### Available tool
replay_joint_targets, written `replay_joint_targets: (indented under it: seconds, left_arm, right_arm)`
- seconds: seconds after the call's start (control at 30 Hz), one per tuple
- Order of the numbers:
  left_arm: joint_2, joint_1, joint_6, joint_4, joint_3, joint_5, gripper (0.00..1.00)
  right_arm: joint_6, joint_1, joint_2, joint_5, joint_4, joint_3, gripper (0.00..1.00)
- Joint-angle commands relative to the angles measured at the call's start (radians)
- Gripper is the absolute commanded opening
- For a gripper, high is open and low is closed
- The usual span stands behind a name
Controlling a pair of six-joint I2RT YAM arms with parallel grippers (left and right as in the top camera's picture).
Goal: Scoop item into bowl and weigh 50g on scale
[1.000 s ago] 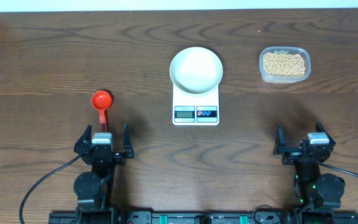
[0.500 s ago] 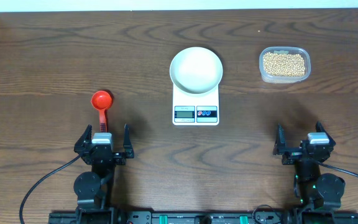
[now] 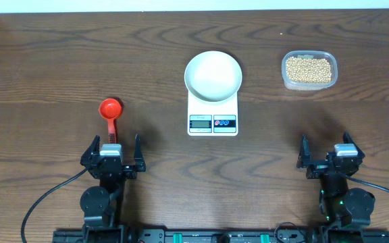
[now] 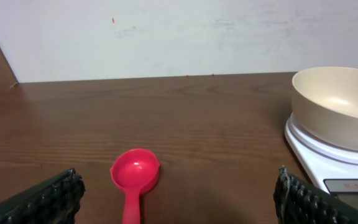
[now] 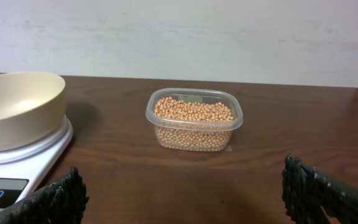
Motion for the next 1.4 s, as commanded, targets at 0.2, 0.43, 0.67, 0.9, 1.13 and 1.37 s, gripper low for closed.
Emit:
replay_joint_targets:
  seconds: [0.2,0.43,0.67,0.9,1.13,1.37]
  left_arm:
    - [0.13,0.001,-0.053,-0.029,0.056,-0.001,1.0]
    - [0.336,0.001,-0.054,-0.029,0.21,0.022,1.0]
    - [0.571,0.001,-0.05,-0.044,0.407,0.064,1.0]
    - [0.816,0.003,-0.05,-0.148,0.651,0.143,1.0]
    - [1.058,0.003,-0.05,-0.396,0.964,0.146,1.0]
    - [1.327,0.038,-0.012,-0.772,1.337,0.202,1.0]
  right_arm:
    - [-0.005,-0.007,-0.006,0.009,0.003,-0.005,0.99]
    - [-0.005,-0.007,-0.006,0.009,0.003,-0.005,0.99]
    - [-0.005,-0.007,-0.006,0.009,0.003,-0.005,0.99]
    - [-0.005,-0.007,-0.006,0.009,0.003,-0.005,0.99]
    - [-0.004,-0.007,-0.006,0.009,0.003,-0.005,0.99]
    - [-0.005,-0.007,-0.006,0.009,0.003,-0.005,0.99]
